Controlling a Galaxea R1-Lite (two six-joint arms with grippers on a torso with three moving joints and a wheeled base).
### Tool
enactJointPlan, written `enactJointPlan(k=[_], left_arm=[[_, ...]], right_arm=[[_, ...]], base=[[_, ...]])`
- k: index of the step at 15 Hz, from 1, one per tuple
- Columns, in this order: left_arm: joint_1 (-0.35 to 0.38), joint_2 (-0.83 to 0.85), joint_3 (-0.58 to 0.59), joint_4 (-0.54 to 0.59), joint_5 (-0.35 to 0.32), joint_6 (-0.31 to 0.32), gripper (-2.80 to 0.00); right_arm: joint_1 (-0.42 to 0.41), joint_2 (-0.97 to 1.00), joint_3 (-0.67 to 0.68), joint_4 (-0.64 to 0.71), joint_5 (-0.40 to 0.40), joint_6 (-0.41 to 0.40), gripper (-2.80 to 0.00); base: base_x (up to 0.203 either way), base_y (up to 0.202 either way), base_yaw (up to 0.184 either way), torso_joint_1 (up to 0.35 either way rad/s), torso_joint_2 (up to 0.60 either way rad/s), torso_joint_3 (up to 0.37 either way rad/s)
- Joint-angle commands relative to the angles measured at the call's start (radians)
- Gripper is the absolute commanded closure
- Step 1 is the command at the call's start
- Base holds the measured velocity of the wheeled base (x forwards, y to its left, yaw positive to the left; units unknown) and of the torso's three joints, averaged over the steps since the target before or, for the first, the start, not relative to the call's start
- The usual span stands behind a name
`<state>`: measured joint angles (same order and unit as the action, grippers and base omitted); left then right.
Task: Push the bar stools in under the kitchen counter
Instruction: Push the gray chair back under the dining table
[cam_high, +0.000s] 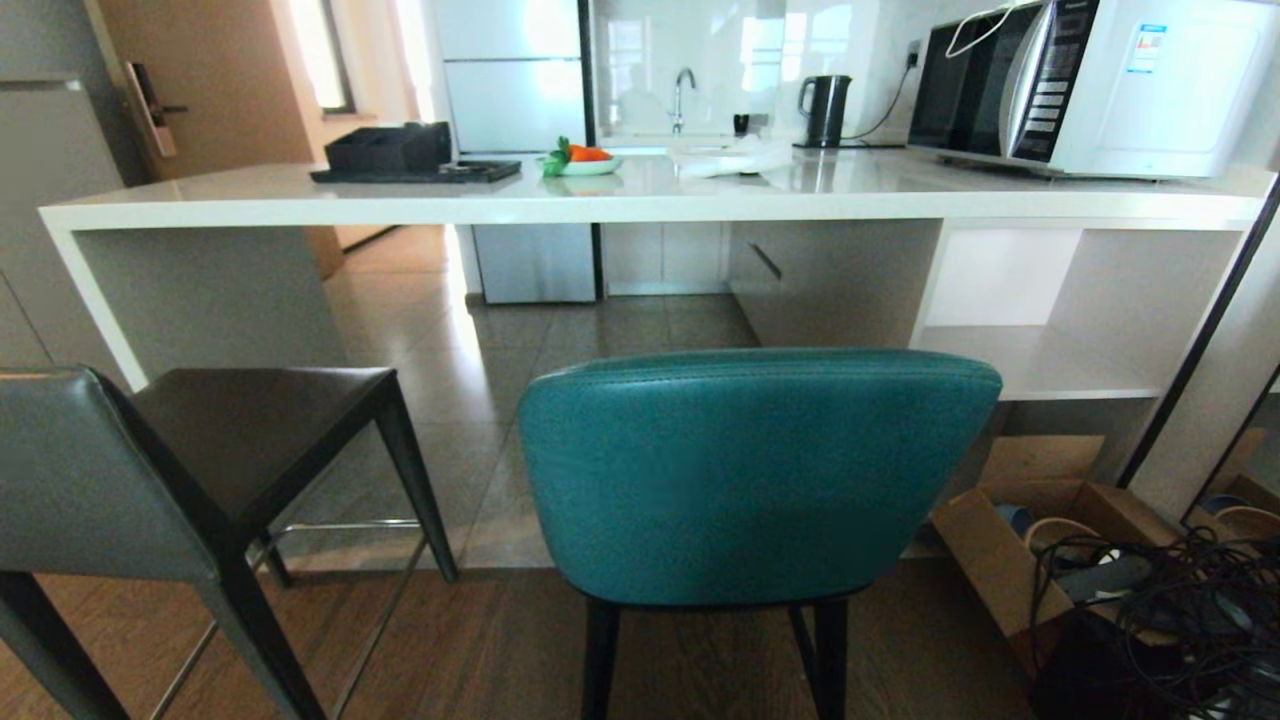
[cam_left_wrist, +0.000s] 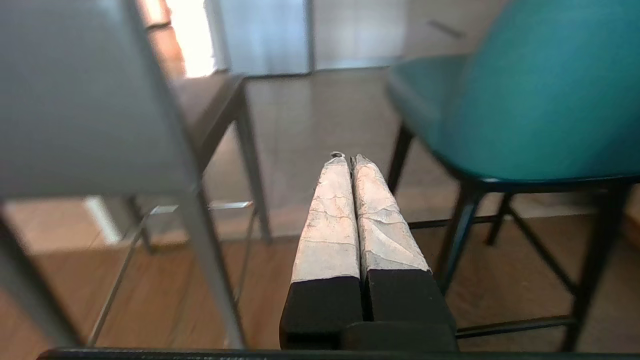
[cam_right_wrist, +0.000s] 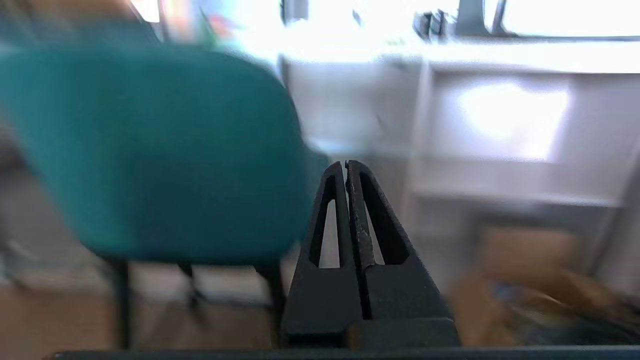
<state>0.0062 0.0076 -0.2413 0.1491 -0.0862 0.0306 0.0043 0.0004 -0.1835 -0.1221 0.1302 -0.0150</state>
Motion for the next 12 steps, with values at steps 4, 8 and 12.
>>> enactJointPlan(k=[4, 8, 12], left_arm=[[0.001, -0.009, 0.172, -0.099, 0.022, 0.039, 0.0], [-0.002, -0.01, 0.244, -0.198, 0.054, 0.01, 0.0], [0.0, -0.011, 0.244, -0.146, 0.066, 0.029, 0.0]], right_arm=[[0.0, 0.0, 0.189, -0.04, -0.014, -0.093, 0.0], [0.0, 0.0, 0.187, 0.048, -0.079, -0.016, 0.0], [0.0, 0.0, 0.187, 0.115, -0.112, -0.083, 0.0]], base=[[0.0, 0.0, 0.0, 0.0, 0.0, 0.0], [0.0, 0.0, 0.0, 0.0, 0.0, 0.0], [0.0, 0.0, 0.0, 0.0, 0.0, 0.0]])
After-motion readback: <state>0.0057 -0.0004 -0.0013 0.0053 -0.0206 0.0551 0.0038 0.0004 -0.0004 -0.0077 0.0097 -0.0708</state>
